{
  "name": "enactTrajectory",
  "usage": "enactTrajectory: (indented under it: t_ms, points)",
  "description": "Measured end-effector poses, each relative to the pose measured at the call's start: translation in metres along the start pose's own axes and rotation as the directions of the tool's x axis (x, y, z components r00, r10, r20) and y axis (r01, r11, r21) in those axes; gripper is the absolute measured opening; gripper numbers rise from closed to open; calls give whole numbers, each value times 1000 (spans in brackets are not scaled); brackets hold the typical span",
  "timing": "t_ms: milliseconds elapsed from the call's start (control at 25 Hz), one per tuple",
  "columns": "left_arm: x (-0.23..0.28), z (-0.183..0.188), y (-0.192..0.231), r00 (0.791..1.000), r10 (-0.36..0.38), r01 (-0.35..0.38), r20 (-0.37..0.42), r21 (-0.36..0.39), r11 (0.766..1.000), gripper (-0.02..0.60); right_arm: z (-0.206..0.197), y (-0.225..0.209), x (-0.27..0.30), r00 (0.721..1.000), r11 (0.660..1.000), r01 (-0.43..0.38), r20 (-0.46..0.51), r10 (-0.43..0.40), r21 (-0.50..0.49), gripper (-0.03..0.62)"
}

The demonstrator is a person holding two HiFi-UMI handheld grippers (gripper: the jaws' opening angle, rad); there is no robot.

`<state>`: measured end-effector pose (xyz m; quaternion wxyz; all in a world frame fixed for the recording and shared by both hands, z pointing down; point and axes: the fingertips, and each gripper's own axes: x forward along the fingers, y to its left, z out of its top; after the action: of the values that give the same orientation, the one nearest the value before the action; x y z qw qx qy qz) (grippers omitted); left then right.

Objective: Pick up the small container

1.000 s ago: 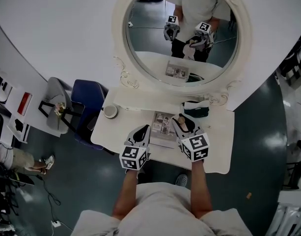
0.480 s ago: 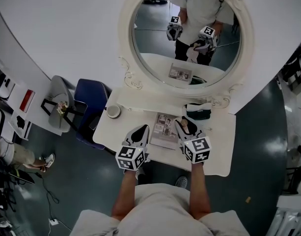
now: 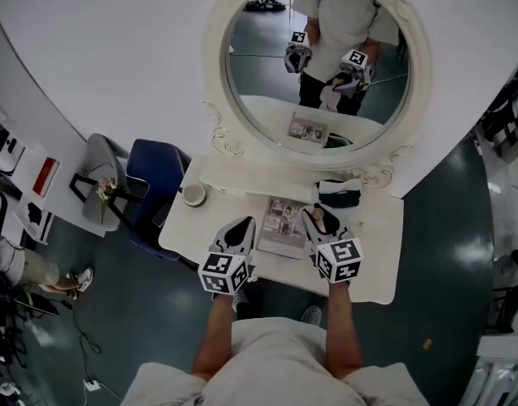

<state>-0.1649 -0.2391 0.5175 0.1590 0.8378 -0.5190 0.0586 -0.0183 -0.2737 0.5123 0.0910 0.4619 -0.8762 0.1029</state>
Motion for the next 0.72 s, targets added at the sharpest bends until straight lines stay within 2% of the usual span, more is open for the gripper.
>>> enactTrajectory:
  t_ms: [720]
  points:
    - [-3,-7,-2,1000,0,0,-15,7,1000,29,3,-5,-9,999,999,36,27,-36,16,138]
